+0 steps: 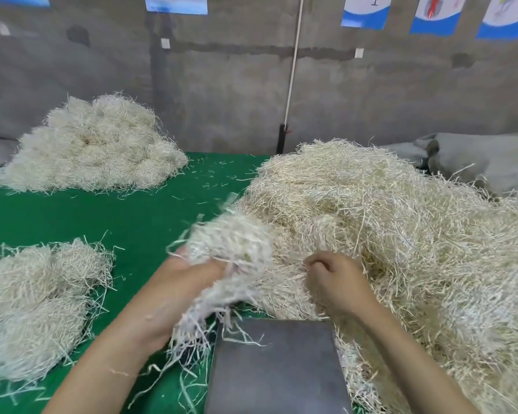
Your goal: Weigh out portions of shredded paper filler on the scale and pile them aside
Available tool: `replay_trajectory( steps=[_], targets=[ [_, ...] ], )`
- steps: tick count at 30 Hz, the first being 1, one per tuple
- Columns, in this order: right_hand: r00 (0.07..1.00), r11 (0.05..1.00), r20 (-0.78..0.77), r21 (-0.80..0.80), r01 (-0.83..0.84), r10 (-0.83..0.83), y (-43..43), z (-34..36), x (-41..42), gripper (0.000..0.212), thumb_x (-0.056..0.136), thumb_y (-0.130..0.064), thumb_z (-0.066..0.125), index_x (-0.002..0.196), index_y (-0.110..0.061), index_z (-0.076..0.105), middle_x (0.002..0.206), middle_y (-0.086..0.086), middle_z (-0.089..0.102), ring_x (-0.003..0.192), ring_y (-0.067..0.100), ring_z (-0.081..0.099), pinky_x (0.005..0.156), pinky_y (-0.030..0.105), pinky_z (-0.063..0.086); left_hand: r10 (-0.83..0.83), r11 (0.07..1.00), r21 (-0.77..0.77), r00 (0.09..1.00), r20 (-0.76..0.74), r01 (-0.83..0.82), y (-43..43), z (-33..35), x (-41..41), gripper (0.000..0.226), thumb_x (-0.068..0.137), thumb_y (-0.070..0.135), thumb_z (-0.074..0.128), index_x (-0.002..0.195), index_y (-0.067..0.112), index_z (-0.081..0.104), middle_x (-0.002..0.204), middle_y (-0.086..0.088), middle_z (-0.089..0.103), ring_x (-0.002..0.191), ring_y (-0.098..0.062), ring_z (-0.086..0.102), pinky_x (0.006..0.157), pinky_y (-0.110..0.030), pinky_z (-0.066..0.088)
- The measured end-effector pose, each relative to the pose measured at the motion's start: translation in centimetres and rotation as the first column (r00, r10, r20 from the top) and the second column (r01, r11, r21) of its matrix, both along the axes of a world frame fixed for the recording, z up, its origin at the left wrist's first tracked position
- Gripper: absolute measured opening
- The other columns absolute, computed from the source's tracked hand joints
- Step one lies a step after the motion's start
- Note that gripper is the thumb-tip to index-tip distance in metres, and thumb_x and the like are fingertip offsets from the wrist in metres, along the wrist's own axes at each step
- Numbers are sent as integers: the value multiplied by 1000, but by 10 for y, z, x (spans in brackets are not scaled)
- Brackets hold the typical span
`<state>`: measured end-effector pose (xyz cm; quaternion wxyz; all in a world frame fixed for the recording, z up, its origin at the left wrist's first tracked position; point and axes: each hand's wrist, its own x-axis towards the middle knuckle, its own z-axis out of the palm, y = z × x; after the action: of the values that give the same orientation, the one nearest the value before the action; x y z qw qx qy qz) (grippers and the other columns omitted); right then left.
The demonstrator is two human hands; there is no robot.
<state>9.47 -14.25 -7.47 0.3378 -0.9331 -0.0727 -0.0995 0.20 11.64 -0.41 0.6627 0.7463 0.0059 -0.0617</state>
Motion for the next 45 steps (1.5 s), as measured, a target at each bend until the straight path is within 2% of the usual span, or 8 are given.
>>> replay_trajectory(
  steps=[4,7,10,12,23,32,37,45],
  targets=[
    [990,939,139,341,-43,-5,11,38,-33,25,98,-18,51,96,-39,64,93,-12,72,70,0,65,59,18,52,-302,925,257,952,46,280,-31,0,0,76,59,61,84,119,63,39,113,46,53,104,23,52,92,-2,38],
    [985,788,135,594,-164,104,9,55,-72,22,97,-43,50,111,-39,67,107,-20,72,97,-6,66,74,8,50,-409,858,347,912,16,378,-48,-7,-1,56,69,54,81,93,78,36,87,63,45,85,37,45,70,9,36],
    [942,871,-16,384,-305,337,11,36,-103,52,78,-80,47,126,-60,51,129,-43,50,114,-19,50,88,9,45,-441,746,536,896,-49,396,-60,-32,1,70,66,62,72,127,62,39,118,26,63,103,2,64,91,-30,55],
    [914,903,-80,212,-374,397,13,13,-113,58,75,-80,54,130,-62,47,133,-49,39,122,-23,39,98,11,35,-418,656,654,903,-103,378,-62,-48,1,85,67,56,70,142,50,30,140,19,51,116,-3,55,98,-25,46],
    [956,947,-80,182,-263,281,-3,-18,-124,52,77,-67,66,124,-71,44,130,-50,41,127,-20,36,95,1,30,-339,657,734,937,87,170,-23,-50,-29,84,58,87,54,125,80,6,127,60,-4,127,20,8,109,-30,20],
    [985,959,-35,239,-154,167,-8,-10,-129,68,67,-95,40,130,-70,36,135,-49,37,123,-26,36,102,19,33,-331,683,694,944,19,226,-15,-55,-34,56,60,95,44,111,84,23,113,67,14,107,34,25,107,-28,31],
    [996,893,91,448,-31,-12,-17,7,-131,52,81,-71,47,126,-47,59,127,-33,58,118,-12,52,97,28,43,-141,854,521,964,224,4,-12,-40,-16,60,67,93,35,119,65,48,125,43,46,104,28,44,85,-18,36],
    [994,845,106,532,-54,-3,-10,3,-137,18,95,-33,60,111,-39,69,114,-21,69,110,-3,62,92,23,46,-158,900,436,930,333,-4,-18,-53,-15,26,91,61,47,109,50,63,109,25,66,91,-26,69,81,-52,57]
  ],
)
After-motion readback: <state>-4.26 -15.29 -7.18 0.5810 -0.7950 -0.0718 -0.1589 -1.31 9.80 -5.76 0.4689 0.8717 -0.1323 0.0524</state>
